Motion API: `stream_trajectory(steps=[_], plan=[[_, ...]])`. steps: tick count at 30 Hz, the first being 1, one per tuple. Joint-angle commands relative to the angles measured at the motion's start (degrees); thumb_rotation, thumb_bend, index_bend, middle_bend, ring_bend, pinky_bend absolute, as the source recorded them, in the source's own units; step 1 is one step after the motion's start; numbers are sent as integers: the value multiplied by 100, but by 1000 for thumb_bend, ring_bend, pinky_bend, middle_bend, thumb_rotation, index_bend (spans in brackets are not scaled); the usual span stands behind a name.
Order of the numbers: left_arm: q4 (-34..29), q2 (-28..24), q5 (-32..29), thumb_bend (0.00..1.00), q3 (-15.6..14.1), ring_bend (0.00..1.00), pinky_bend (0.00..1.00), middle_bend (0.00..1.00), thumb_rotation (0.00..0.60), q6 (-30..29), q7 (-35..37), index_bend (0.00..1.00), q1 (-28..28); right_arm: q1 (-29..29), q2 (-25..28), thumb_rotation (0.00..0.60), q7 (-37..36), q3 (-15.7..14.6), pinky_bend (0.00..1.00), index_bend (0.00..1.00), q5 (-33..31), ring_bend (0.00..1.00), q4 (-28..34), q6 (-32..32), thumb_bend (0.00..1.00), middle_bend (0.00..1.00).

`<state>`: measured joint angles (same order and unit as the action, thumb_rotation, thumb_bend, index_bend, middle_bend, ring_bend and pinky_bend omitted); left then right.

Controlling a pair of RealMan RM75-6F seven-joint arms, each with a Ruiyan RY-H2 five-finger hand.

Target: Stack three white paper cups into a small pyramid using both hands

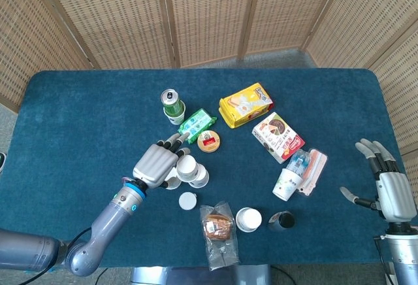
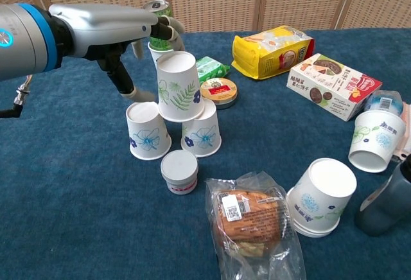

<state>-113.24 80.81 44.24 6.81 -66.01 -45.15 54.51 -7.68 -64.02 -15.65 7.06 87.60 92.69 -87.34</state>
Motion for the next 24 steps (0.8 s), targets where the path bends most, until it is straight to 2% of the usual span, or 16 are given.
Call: stream_trajectory(steps=[1,4,7,10,13,24], plan=[[23,30,-8,319,14,12,276,0,600,8,-7,209,23,-1,0,600,6,-1,135,131,2,36,2,3,201,105],[81,115,-22,318,30,5,275,0,600,-3,-62,210,73,-3,-2,600,9,1,134,131,-2,36,2,8,201,105],[151,237,-35,318,39,42,288,5,600,-49,-138,222,119,-3,0,600,2,4,134,130,-10,37,-5,11,201,105],[242,395,26,320,28,177,335,128,600,-189,-237,240,133,-3,2,600,-22,10,134,131,-21,36,-14,15,200,105],[271,501,29,322,35,270,358,227,600,-296,-298,271,130,-7,1,600,-39,17,134,131,-32,36,-27,21,201,105],[215,491,97,326,69,323,371,272,600,-437,-303,311,60,-3,4,600,-40,8,134,131,-11,37,-23,16,202,105]])
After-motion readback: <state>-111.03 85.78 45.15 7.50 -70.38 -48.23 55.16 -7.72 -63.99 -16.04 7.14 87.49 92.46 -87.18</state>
